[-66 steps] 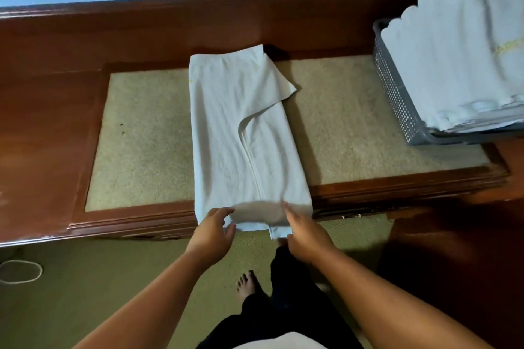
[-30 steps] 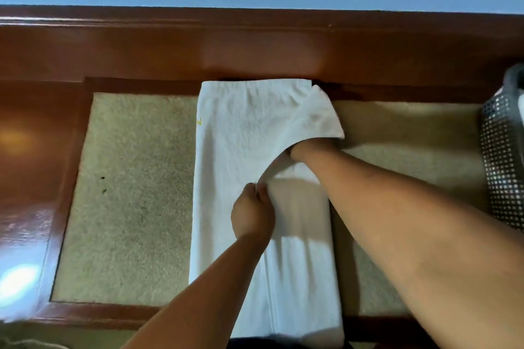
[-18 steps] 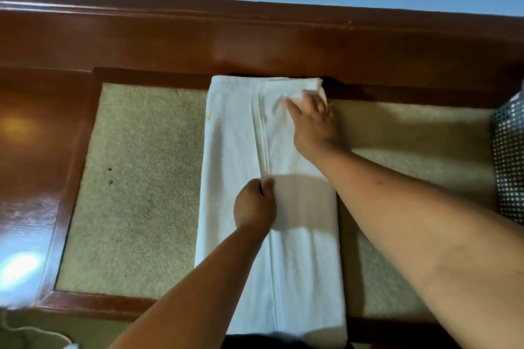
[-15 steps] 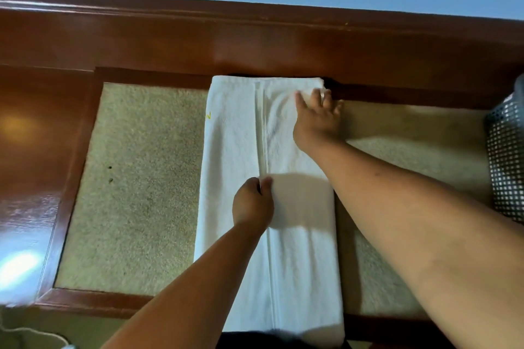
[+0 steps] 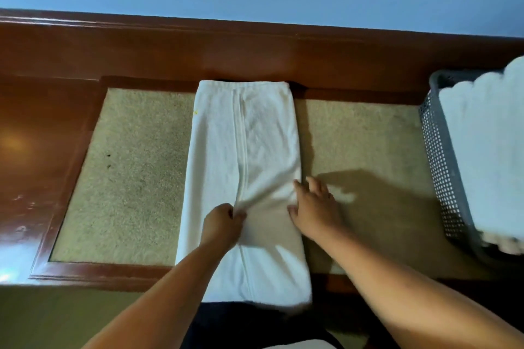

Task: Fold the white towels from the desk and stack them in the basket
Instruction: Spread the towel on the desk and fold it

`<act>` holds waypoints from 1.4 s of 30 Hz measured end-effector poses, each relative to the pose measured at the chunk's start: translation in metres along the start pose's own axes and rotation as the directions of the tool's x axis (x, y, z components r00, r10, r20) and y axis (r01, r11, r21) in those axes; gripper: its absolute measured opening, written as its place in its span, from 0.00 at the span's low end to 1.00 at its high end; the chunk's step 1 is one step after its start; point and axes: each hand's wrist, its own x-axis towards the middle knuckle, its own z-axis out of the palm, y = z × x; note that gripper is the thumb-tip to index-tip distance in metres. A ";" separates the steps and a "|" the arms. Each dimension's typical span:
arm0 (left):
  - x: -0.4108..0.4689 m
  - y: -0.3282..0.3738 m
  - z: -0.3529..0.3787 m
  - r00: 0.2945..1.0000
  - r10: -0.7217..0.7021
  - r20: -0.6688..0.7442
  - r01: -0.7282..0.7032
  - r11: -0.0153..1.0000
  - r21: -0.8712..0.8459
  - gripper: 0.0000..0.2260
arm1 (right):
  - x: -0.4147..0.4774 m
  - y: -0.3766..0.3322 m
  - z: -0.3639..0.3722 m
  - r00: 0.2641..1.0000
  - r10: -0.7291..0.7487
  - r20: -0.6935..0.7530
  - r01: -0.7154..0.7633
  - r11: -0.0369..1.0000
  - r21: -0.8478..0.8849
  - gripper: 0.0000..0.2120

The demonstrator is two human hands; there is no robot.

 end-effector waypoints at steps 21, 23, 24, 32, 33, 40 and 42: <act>-0.137 -0.211 0.045 0.974 -0.207 0.094 0.225 0.823 -0.522 0.12 | -0.210 -0.007 0.193 0.866 0.432 0.252 -0.390 0.268 0.881 0.14; -0.150 -0.220 0.034 0.986 -0.134 0.097 0.165 0.844 -0.510 0.10 | -0.230 -0.016 0.185 0.870 0.457 0.183 -0.320 0.241 0.916 0.15; -0.158 -0.224 0.030 0.991 -0.107 0.082 0.133 0.860 -0.493 0.10 | -0.240 -0.021 0.179 0.864 0.483 0.143 -0.292 0.249 0.923 0.16; -0.224 -0.240 0.008 0.999 -0.036 -0.027 0.020 0.886 -0.463 0.16 | -0.307 -0.033 0.148 0.873 0.487 -0.019 -0.203 0.398 0.895 0.17; -0.230 -0.245 0.012 0.999 -0.037 -0.020 0.022 0.870 -0.493 0.18 | -0.312 -0.032 0.155 0.871 0.490 0.013 -0.227 0.380 0.897 0.19; -0.258 -0.232 -0.013 0.995 0.093 -0.034 -0.088 0.678 -0.729 0.27 | -0.321 -0.044 0.131 0.876 0.365 -0.316 0.042 0.595 0.803 0.31; -0.252 -0.203 -0.036 0.983 0.163 -0.084 -0.162 0.555 -0.816 0.19 | -0.310 -0.052 0.095 0.828 0.209 -0.520 0.312 0.598 0.738 0.20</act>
